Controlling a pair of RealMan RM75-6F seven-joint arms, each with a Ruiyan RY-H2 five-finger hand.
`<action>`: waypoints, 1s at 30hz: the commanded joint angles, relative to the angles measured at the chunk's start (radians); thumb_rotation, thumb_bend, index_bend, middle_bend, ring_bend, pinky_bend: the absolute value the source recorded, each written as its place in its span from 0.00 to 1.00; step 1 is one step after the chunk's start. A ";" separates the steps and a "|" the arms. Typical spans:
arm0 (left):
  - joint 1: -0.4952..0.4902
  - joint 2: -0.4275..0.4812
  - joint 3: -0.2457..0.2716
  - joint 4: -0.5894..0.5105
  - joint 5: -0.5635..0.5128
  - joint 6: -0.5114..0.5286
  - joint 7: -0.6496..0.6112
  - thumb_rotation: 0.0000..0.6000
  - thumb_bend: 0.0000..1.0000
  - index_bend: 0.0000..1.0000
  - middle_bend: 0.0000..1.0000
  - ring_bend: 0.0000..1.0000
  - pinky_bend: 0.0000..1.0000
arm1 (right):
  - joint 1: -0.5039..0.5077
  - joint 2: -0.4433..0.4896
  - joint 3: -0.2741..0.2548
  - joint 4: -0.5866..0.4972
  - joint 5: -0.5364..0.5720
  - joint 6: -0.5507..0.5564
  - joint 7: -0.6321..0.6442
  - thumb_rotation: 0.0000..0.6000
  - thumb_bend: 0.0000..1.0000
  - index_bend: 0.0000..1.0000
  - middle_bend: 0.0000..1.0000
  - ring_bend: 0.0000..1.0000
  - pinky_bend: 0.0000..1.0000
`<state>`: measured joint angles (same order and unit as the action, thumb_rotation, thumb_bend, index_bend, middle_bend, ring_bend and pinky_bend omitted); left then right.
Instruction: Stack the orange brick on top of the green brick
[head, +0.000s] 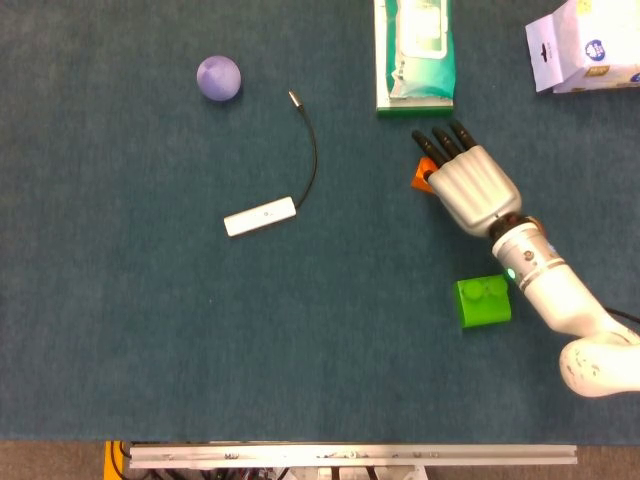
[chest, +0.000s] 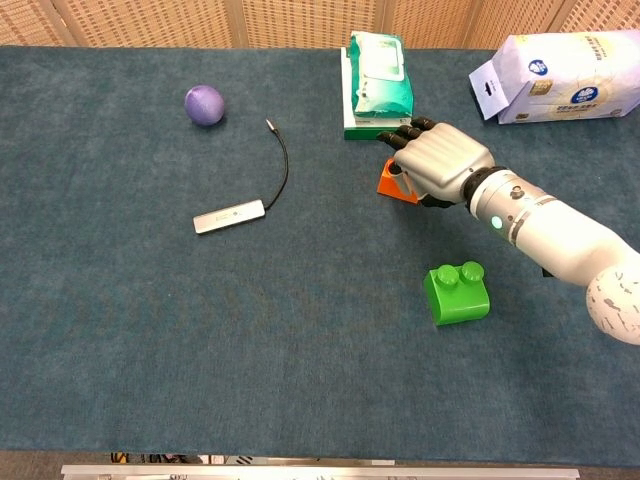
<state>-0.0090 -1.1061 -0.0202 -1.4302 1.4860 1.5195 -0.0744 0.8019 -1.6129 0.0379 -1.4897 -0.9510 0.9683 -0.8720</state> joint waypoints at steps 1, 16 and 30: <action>0.000 0.000 0.000 -0.001 0.001 0.000 0.000 1.00 0.00 0.58 0.47 0.44 0.54 | 0.000 0.002 -0.005 0.000 -0.002 0.001 -0.002 1.00 0.87 0.51 0.02 0.00 0.00; 0.000 -0.005 0.000 0.003 0.000 -0.005 -0.006 1.00 0.00 0.58 0.47 0.44 0.54 | -0.010 0.027 -0.015 -0.003 0.008 0.023 -0.010 1.00 0.87 0.51 0.02 0.00 0.00; 0.004 -0.002 0.002 0.000 0.005 0.001 -0.008 1.00 0.00 0.58 0.47 0.44 0.54 | -0.068 0.155 -0.057 -0.203 -0.151 0.062 0.144 1.00 0.86 0.51 0.02 0.00 0.00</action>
<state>-0.0053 -1.1081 -0.0179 -1.4301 1.4908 1.5207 -0.0819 0.7516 -1.4863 -0.0094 -1.6574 -1.0668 1.0149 -0.7638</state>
